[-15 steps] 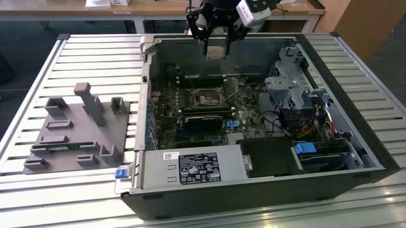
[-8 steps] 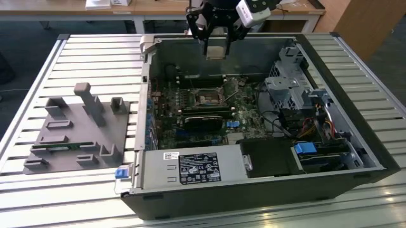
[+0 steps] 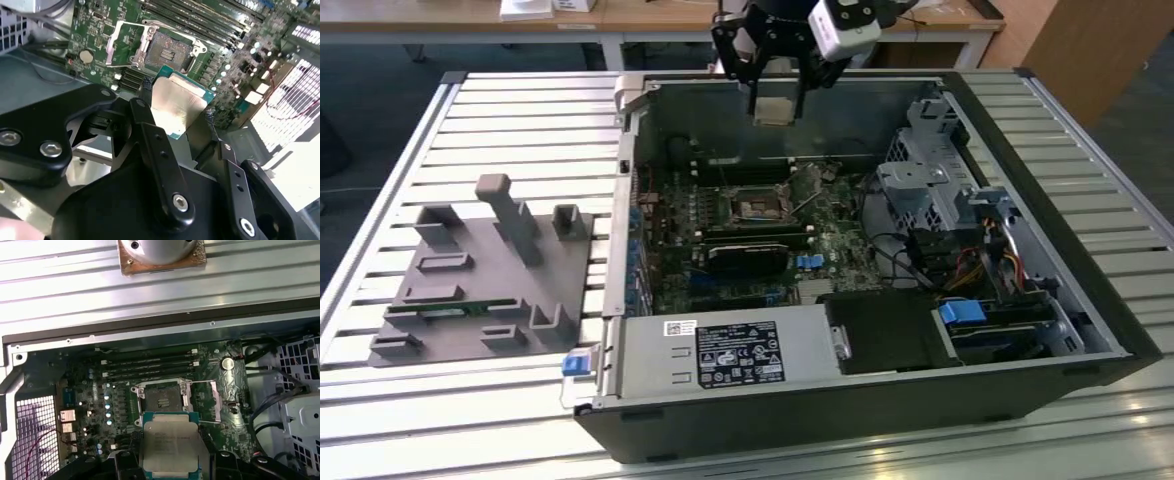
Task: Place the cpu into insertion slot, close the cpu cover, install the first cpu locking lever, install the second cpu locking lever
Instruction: 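Place the cpu into insertion slot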
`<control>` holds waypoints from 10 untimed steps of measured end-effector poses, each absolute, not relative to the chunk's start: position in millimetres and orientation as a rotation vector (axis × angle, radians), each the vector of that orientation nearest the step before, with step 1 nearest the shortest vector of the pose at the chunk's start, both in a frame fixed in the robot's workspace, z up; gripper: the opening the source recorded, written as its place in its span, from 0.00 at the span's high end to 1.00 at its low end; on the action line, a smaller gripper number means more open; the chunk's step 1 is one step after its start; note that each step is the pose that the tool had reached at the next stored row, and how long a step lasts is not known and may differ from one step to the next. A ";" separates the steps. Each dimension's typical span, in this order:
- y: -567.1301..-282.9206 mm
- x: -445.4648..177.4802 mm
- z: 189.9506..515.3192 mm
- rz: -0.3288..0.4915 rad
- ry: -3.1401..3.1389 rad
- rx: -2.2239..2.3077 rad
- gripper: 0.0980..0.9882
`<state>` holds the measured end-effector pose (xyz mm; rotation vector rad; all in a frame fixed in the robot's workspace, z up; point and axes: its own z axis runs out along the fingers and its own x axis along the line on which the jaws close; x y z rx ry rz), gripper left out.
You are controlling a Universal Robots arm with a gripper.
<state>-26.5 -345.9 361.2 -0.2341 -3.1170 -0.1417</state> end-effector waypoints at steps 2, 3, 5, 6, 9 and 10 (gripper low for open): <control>-345.9 -26.5 361.0 -0.142 -3.115 -0.278 0.52; -345.9 -26.5 360.9 -0.142 -3.113 -0.297 0.52; -345.8 -26.5 360.7 -0.143 -3.111 -0.329 0.52; -345.8 -26.5 360.7 -0.143 -3.110 -0.344 0.52; -345.8 -26.5 360.5 -0.143 -3.106 -0.391 0.52; -345.8 -26.5 360.5 -0.143 -3.104 -0.405 0.52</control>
